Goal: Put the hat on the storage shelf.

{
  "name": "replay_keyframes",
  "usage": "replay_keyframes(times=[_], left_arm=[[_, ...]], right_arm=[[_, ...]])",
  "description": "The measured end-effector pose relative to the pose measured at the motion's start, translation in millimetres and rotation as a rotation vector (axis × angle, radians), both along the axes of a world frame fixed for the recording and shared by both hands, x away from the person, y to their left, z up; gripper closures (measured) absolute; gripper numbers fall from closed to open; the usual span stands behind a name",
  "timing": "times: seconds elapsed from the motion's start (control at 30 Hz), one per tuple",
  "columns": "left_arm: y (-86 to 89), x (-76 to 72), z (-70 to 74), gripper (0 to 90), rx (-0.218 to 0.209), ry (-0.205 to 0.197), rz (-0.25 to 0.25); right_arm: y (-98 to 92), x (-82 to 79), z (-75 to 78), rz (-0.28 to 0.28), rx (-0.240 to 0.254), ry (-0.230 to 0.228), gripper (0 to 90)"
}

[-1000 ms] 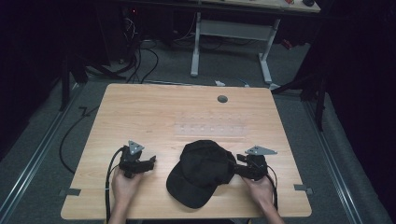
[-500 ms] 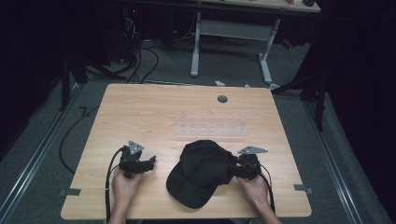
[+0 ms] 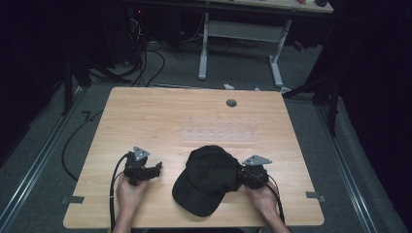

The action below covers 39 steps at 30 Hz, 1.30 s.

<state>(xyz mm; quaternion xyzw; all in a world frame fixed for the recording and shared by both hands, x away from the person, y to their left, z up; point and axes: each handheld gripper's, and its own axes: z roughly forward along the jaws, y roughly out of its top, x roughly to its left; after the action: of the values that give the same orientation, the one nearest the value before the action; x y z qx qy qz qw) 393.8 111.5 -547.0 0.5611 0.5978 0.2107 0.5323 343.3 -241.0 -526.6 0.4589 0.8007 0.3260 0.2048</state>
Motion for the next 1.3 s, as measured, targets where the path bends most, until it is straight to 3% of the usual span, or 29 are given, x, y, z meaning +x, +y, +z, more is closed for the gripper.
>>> replay_keyframes(times=[0.5,0.83,1.0,1.3], left_arm=[[-0.1,0.0,0.0,25.5,0.000,0.000,0.003],[0.9,0.1,0.5,25.1,-0.008,0.002,0.004],[-0.3,-0.1,-0.1,25.0,0.003,0.000,0.004],[-0.4,0.1,-0.1,24.9,0.002,0.000,0.003]], right_arm=[[-6.8,3.2,0.6,0.045,0.061,-0.014,84.8],[-11.1,7.6,25.2,0.087,0.087,-0.058,85.2],[-16.8,11.2,40.3,0.097,0.130,-0.073,85.2],[-20.1,13.2,51.0,0.117,0.145,-0.080,85.2]])
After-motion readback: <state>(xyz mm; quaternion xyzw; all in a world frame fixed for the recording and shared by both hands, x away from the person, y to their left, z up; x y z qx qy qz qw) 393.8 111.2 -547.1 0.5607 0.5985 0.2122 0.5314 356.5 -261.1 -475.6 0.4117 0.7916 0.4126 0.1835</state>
